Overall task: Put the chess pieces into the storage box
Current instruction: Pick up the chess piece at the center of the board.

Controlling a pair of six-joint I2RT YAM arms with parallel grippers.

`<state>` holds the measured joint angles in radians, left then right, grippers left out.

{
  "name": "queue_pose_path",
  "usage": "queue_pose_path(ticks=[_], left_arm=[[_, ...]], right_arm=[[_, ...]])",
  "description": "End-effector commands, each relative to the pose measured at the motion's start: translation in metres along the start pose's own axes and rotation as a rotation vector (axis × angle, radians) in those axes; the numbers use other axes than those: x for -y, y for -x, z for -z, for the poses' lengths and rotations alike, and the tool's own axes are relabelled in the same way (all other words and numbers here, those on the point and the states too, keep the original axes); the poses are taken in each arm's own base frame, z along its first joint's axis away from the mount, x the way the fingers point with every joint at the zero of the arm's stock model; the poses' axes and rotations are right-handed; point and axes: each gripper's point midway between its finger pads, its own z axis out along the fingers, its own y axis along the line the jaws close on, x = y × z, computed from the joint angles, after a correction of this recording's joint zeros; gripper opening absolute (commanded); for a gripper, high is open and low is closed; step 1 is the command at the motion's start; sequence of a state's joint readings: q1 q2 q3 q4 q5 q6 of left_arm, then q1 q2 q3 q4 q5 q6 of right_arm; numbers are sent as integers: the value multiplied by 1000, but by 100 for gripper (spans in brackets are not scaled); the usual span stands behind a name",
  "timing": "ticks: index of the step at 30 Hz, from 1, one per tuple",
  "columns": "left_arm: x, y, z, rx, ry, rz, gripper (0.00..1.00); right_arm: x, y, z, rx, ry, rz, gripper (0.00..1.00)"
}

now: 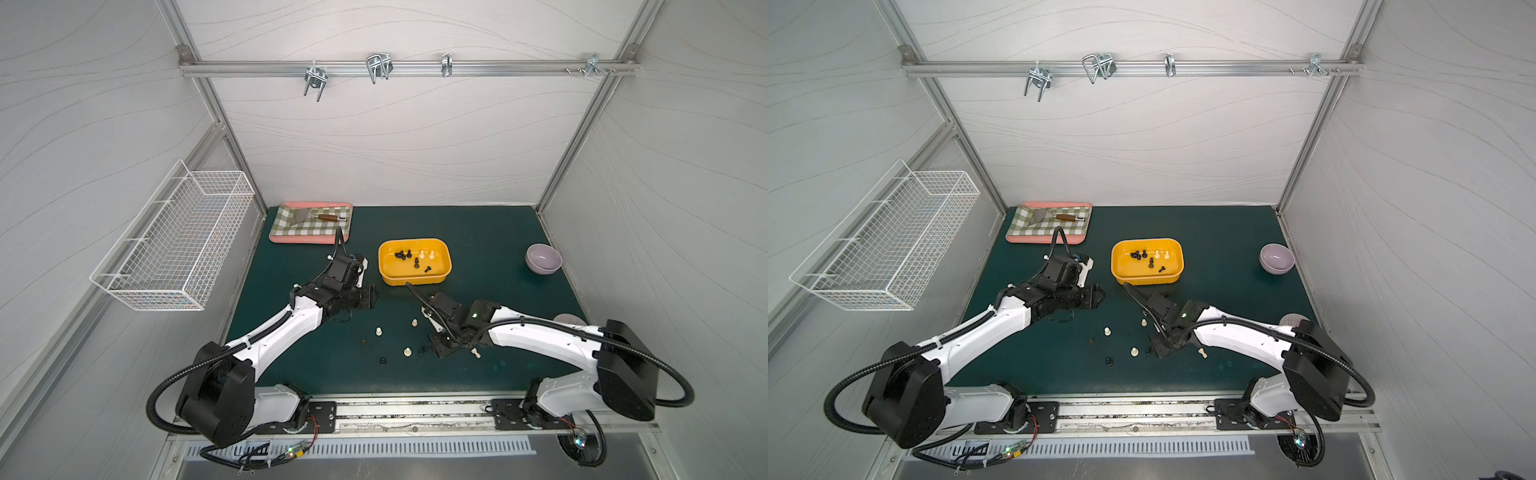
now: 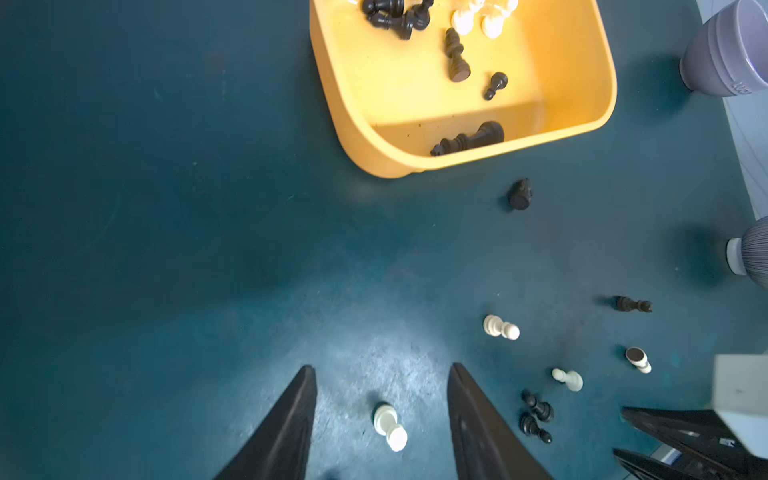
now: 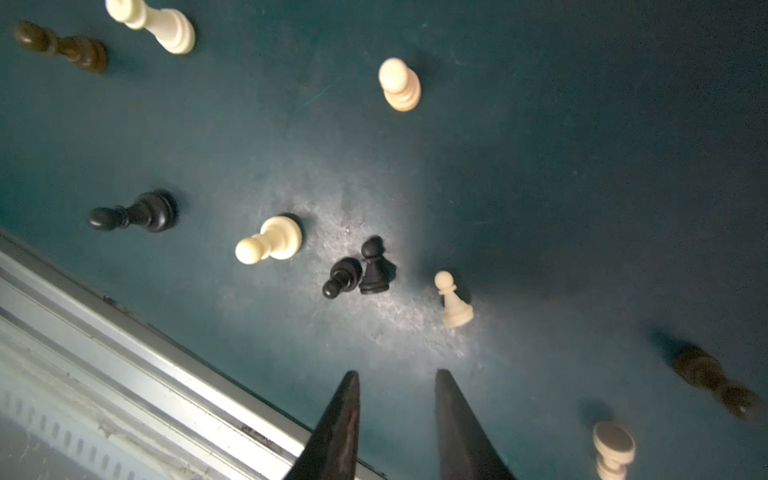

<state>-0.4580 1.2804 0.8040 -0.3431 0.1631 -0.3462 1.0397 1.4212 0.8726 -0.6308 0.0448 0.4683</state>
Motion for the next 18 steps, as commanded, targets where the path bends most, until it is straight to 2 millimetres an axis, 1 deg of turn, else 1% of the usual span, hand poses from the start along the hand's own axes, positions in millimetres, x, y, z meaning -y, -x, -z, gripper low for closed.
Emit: queue_pose_path(ticks=[1,6,11,18], left_arm=[[-1,6,8,43,8,15,52],[-1,4,9,36,8,13,53],[-2,2,10,37,8,12,53],[-1,2,11,39,4,12,53]], right_arm=[[-11,9,-6,7,18,36,33],[-16,13,-18,-13,18,47,33],[-18,11,-30,-42,10,55,33],[-16,11,-38,-60,-5,57,32]])
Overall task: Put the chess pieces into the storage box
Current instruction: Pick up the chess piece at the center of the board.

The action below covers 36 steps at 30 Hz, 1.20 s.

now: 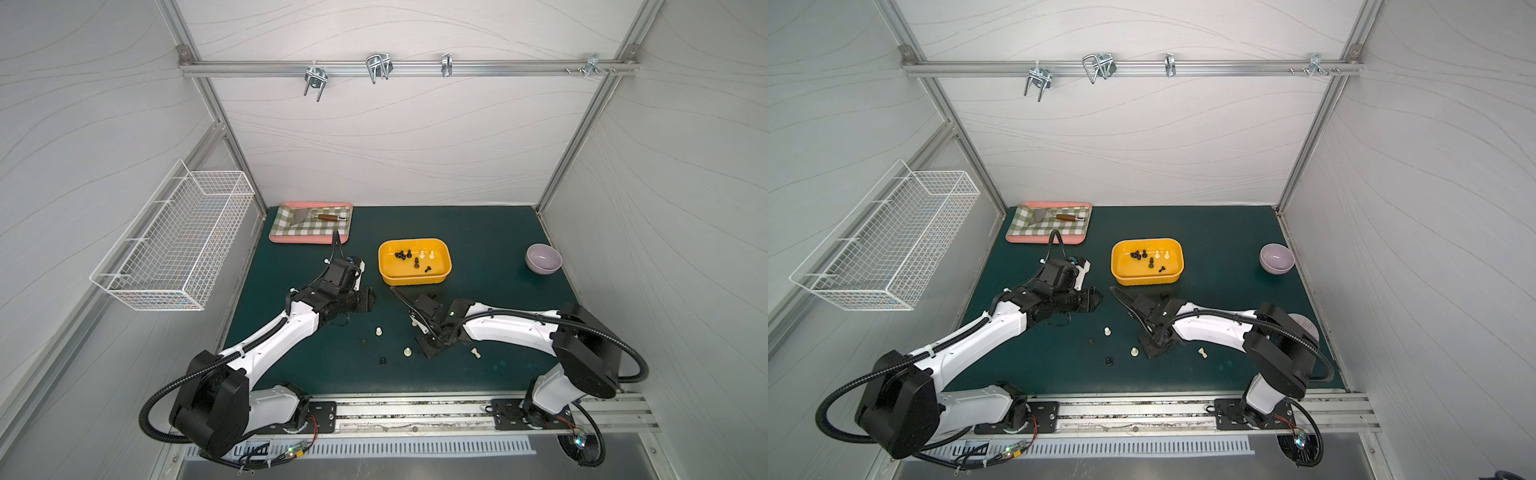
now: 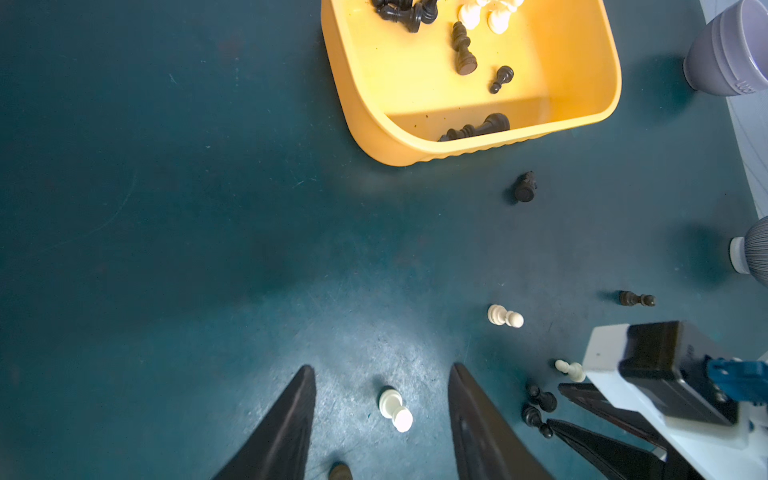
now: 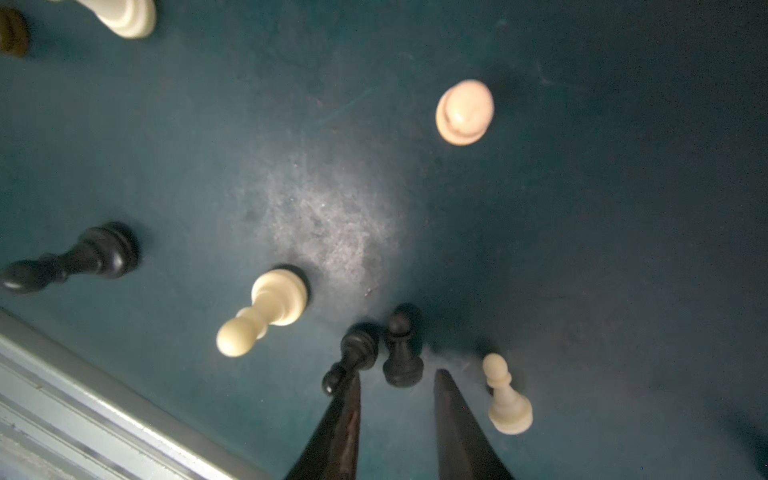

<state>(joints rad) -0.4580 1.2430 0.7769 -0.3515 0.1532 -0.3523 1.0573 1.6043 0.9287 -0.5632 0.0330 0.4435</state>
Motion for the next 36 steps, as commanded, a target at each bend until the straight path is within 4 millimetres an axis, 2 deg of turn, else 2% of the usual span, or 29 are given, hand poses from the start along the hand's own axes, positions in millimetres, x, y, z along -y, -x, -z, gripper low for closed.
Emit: queue_pose_path(ticks=[1,12,36], left_arm=[[2,7,6,32,-5,7,53],[1,6,5,27,-3,5,53],[2,7,5,21,-4,2,53]], right_arm=[[-5,4,-2,-2,3,19,32],[-1,0,-12,-30,-23,23,28],[6,-3,-17,-33,-49,9,18]])
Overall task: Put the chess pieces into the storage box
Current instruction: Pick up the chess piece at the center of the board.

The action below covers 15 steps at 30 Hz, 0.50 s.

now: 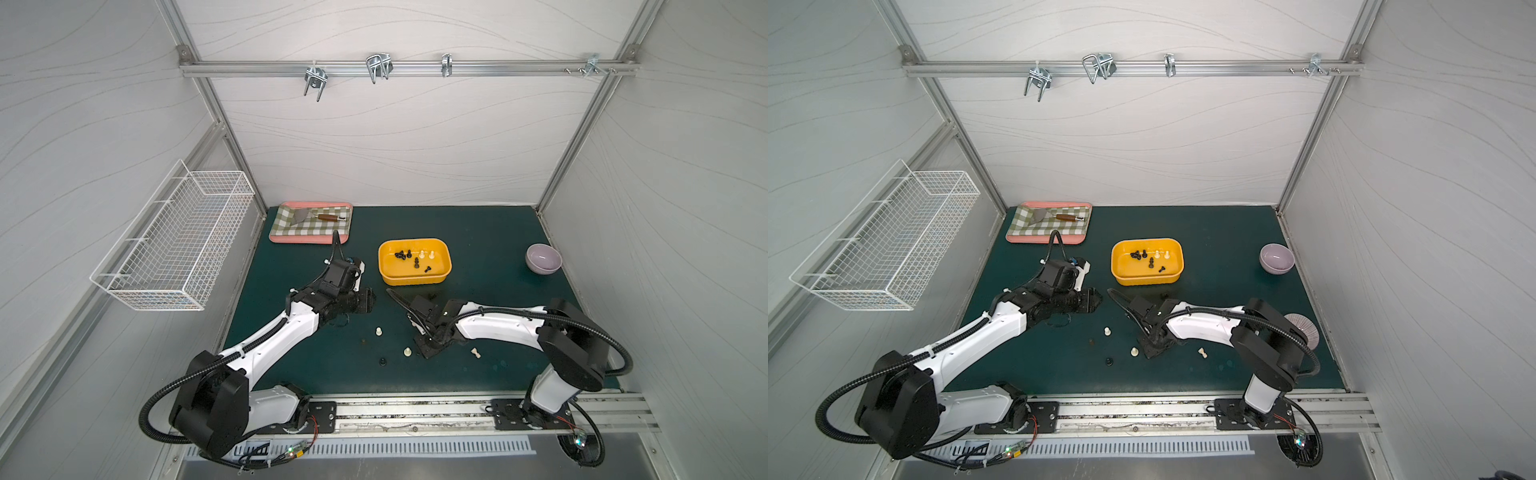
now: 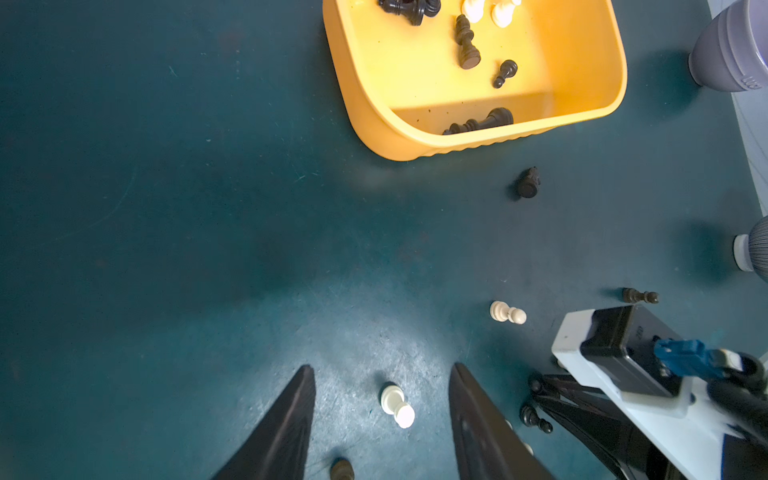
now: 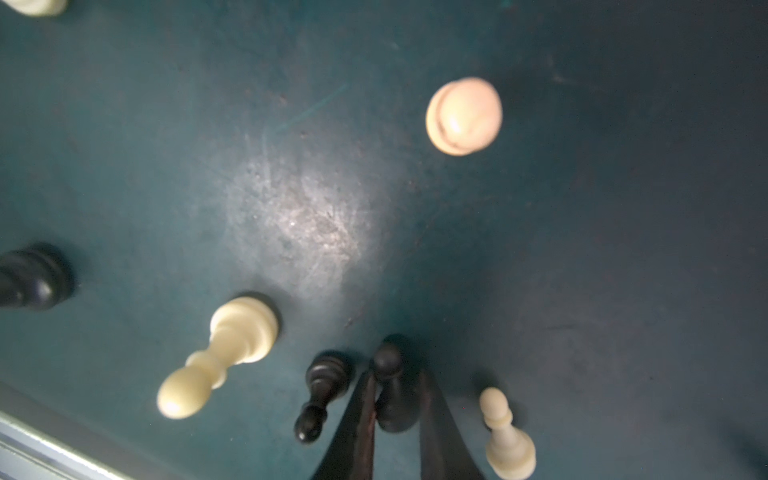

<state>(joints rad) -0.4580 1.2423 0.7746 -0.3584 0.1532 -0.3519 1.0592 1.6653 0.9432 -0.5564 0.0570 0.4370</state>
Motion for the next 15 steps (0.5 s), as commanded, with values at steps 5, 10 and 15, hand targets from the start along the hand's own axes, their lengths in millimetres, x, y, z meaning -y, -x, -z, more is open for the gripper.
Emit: queue_pose_path(ticks=[5,10,15], left_arm=[[2,8,5,26,-2,3,53],[1,7,5,26,-1,4,54],[2,7,4,26,-3,4,53]], right_arm=[[-2,0,3,15,18,-9,16],[2,6,16,49,40,-30,16],[9,20,40,108,74,-48,16]])
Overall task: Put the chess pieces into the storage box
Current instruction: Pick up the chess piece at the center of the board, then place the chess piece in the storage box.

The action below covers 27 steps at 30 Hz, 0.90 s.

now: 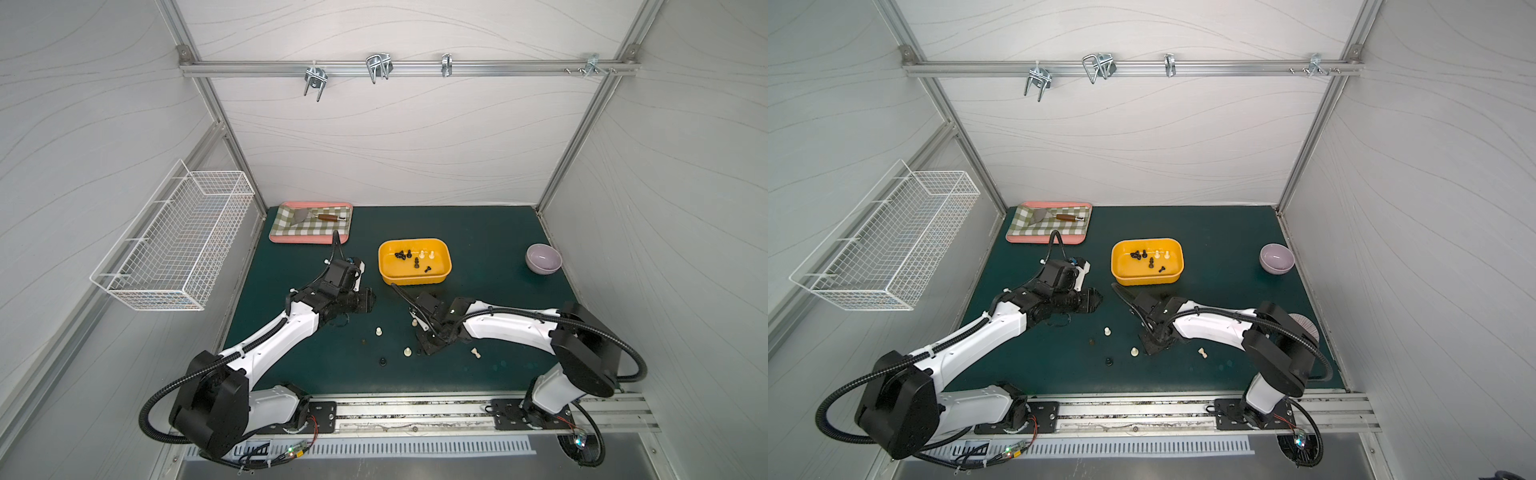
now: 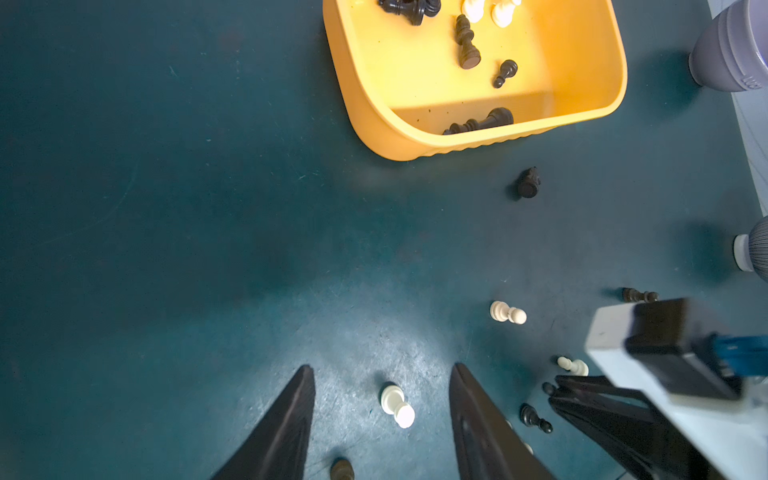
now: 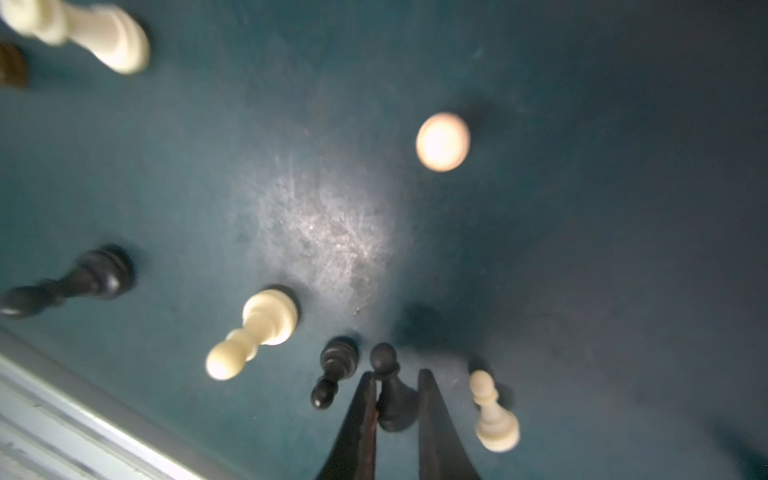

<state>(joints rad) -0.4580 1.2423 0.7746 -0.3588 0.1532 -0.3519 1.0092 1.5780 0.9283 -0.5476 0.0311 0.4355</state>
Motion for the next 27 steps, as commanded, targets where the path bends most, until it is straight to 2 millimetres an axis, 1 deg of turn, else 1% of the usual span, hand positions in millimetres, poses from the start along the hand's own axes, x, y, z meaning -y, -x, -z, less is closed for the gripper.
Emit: queue_pose_path(ticks=[1,5,9,14,17,21,27], left_arm=[[2,7,4,25,-3,4,54],[2,8,5,30,-4,2,54],[2,6,6,29,-6,3,54],[4,5,8,27,-15,7,54],[3,4,12,26,-10,4,54],[2,5,17,37,-1,-4,54],[3,6,20,35,-1,-7,54]], right_arm=[[3,12,23,50,31,-5,16],[9,31,48,116,69,-18,16],[20,56,72,184,107,-29,16],[32,89,96,239,115,-5,16],[39,112,106,276,134,-6,17],[48,141,110,306,153,-11,16],[59,181,100,309,166,-3,17]])
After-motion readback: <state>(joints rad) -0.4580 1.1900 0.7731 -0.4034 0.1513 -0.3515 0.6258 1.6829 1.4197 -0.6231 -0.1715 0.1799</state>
